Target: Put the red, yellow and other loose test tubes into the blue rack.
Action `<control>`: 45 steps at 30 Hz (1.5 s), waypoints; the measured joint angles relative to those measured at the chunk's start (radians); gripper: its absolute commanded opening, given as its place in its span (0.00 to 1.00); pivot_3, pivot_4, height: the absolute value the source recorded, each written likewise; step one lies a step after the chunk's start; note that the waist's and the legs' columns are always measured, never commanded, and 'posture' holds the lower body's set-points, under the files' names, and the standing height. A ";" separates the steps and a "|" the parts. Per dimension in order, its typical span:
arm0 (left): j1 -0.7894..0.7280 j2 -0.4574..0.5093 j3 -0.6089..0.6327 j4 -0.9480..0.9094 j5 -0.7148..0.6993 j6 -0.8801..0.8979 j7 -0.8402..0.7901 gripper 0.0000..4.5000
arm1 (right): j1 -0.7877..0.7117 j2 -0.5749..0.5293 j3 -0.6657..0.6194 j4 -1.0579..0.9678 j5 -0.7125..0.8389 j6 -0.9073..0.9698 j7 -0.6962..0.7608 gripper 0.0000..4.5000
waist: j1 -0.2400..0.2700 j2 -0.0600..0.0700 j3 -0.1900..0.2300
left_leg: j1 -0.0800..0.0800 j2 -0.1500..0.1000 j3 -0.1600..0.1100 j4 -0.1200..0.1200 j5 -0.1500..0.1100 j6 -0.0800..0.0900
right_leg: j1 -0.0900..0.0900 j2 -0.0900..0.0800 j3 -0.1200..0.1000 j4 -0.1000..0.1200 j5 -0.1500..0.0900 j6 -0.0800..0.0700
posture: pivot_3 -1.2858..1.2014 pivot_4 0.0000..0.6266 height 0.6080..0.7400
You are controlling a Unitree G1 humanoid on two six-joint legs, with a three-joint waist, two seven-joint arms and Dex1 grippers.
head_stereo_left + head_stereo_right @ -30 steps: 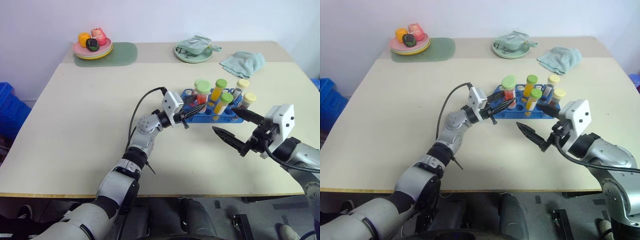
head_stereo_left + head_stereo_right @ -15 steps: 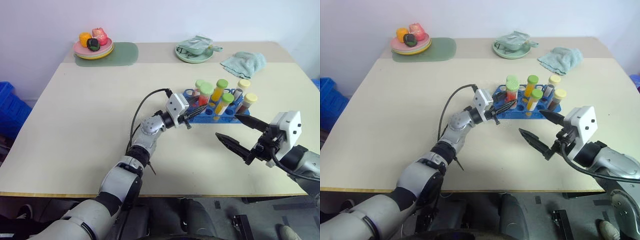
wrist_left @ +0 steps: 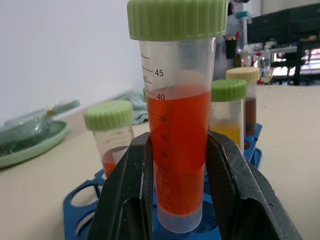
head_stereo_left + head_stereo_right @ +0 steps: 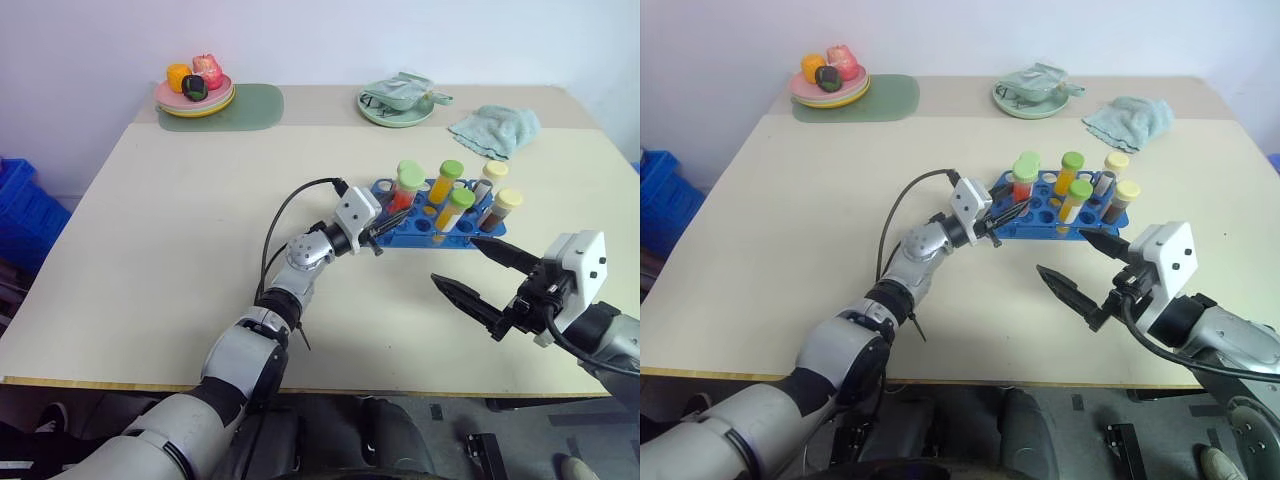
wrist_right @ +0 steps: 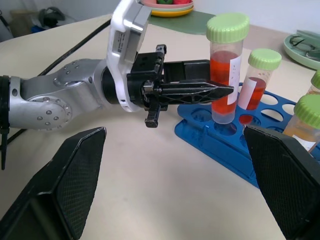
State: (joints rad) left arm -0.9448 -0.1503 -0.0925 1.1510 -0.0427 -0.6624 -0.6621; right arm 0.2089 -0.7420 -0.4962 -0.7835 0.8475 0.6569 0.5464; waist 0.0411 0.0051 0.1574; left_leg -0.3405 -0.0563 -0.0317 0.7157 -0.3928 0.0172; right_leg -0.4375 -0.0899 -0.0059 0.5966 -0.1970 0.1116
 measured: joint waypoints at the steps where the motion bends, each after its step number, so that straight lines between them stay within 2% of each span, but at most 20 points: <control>1: -0.004 -0.007 0.002 0.006 0.000 0.003 -0.006 0.26 | -0.006 -0.001 0.000 0.000 0.001 0.002 -0.005 1.00 | 0.000 0.000 0.000 | 0.000 0.000 0.000 0.000 0.000 0.000 | 0.000 0.000 0.000 0.000 0.000 0.000 | 0.52 0.24 1.00; 28: -0.011 -0.018 0.010 0.026 0.041 0.022 0.024 0.26 | -0.029 -0.004 0.002 -0.017 0.001 0.006 -0.053 1.00 | 0.000 0.000 0.000 | 0.000 0.000 0.000 0.000 0.000 0.000 | 0.000 0.000 0.000 0.000 0.000 0.000 | 0.52 0.24 1.00; 37: 0.031 -0.022 -0.001 -0.026 0.035 0.016 -0.014 0.26 | -0.046 -0.004 0.021 -0.015 -0.010 0.005 -0.050 1.00 | -0.001 0.000 0.000 | 0.001 0.001 0.000 0.000 0.000 0.000 | 0.001 0.000 0.000 0.000 0.000 0.000 | 0.52 0.24 1.00; 45: 0.034 -0.019 -0.010 -0.033 0.043 0.017 0.027 0.26 | -0.053 -0.004 0.021 -0.013 -0.021 0.003 -0.042 1.00 | -0.001 0.000 0.000 | 0.001 0.001 0.000 0.000 0.000 0.000 | 0.001 0.000 0.000 0.000 0.000 0.000 | 0.52 0.24 1.00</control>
State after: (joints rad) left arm -0.9105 -0.1695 -0.1022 1.1176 0.0001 -0.6458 -0.6347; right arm 0.1558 -0.7461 -0.4754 -0.7965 0.8269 0.6600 0.5043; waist 0.0403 0.0050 0.1574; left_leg -0.3395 -0.0557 -0.0318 0.7156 -0.3931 0.0176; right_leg -0.4363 -0.0898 -0.0059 0.5961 -0.1969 0.1116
